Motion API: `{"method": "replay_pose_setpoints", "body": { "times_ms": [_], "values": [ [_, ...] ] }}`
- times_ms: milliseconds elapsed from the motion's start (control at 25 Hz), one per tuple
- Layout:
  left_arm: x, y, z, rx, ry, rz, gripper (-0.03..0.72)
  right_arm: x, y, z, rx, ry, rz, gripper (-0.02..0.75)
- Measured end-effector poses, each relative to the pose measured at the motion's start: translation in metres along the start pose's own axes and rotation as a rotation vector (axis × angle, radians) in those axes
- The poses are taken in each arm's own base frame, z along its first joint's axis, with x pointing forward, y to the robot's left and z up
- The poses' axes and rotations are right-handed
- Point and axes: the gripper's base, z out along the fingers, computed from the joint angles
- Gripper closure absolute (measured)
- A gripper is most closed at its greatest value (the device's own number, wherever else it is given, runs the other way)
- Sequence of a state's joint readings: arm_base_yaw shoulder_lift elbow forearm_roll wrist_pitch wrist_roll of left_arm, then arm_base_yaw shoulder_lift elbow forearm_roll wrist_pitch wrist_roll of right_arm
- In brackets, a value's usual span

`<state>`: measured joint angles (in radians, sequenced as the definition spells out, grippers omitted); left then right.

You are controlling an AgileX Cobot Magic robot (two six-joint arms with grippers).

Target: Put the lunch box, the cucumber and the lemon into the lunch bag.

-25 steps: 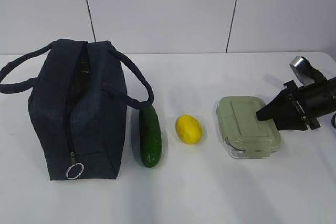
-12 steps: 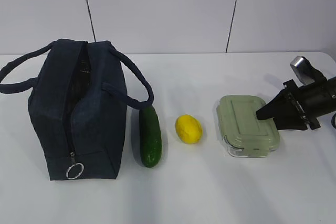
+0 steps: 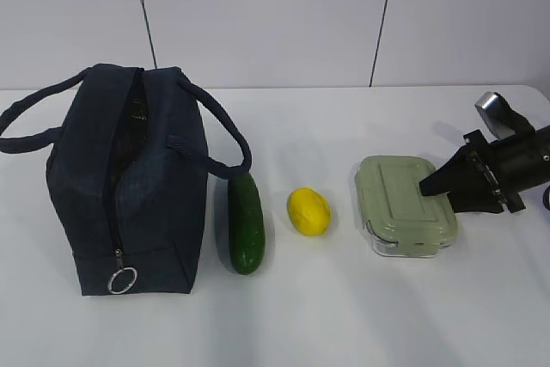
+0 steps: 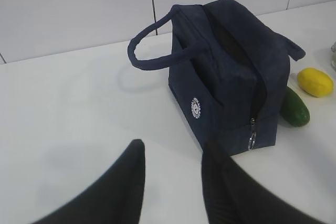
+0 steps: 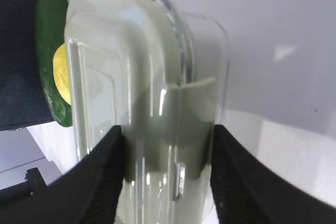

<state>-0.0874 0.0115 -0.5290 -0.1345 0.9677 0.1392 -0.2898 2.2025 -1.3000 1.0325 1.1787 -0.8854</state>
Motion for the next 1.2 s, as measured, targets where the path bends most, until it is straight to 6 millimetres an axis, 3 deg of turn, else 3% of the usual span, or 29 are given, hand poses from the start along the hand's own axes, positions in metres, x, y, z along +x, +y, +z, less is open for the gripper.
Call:
{"method": "replay_pose_setpoints", "body": {
  "times_ms": [1200],
  "values": [
    [0.0000, 0.0000, 0.0000, 0.000, 0.000, 0.000, 0.424, -0.0007, 0.0002, 0.0000, -0.002, -0.007, 0.005, 0.393]
  ]
}}
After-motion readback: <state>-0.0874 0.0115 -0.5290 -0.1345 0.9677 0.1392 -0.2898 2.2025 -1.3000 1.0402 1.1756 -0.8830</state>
